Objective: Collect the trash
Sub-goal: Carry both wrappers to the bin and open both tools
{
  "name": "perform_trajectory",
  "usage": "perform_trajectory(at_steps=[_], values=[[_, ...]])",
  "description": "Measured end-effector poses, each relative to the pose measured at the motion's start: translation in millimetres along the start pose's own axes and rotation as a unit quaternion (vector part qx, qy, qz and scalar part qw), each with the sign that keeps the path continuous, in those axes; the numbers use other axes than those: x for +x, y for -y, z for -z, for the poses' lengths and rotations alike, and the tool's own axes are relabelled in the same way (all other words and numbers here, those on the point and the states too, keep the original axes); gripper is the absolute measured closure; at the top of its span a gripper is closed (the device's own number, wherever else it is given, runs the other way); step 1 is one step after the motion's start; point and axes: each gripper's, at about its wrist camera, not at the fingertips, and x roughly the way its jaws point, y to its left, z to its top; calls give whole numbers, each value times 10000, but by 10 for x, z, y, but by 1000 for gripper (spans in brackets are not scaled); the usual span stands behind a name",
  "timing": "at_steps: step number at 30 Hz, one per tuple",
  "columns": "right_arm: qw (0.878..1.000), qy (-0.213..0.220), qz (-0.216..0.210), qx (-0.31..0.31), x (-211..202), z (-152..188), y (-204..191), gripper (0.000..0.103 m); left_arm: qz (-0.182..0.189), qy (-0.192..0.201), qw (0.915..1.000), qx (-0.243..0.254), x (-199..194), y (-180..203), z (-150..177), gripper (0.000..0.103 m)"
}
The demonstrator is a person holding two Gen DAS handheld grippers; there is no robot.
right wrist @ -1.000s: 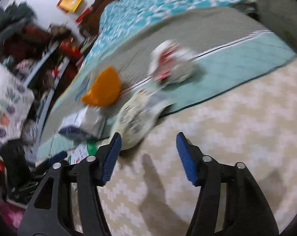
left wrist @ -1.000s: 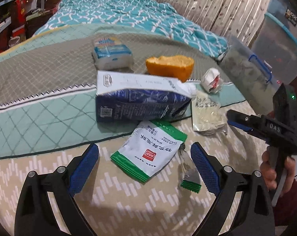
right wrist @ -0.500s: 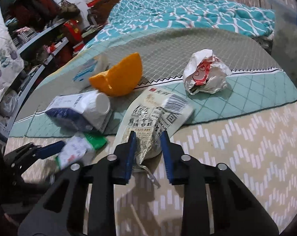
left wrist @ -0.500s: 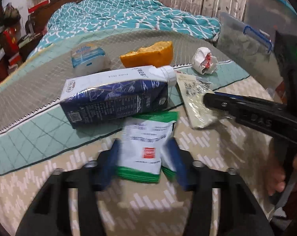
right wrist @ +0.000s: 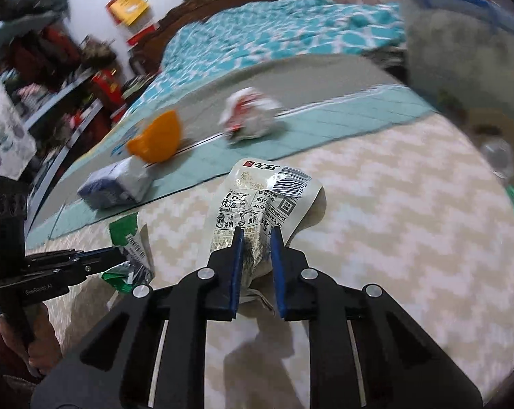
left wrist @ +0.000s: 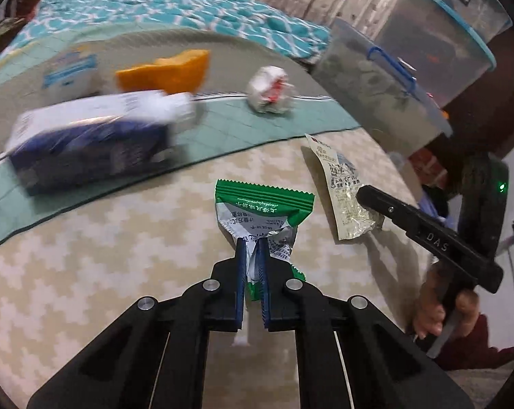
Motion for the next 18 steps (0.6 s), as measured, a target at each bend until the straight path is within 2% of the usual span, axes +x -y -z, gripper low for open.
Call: perform_trajectory(at_steps=[6, 10, 18], values=[[9980, 247, 180, 547, -248, 22, 507, 85, 208, -281, 9987, 359, 321, 425, -139, 96], [9945, 582, 299, 821, -472, -42, 811, 85, 332, -438, 9966, 608, 553, 746, -291, 96], [9812, 1187, 727, 1338, -868, -159, 1540, 86, 658, -742, 9868, 1280, 1176, 1658, -771, 96]])
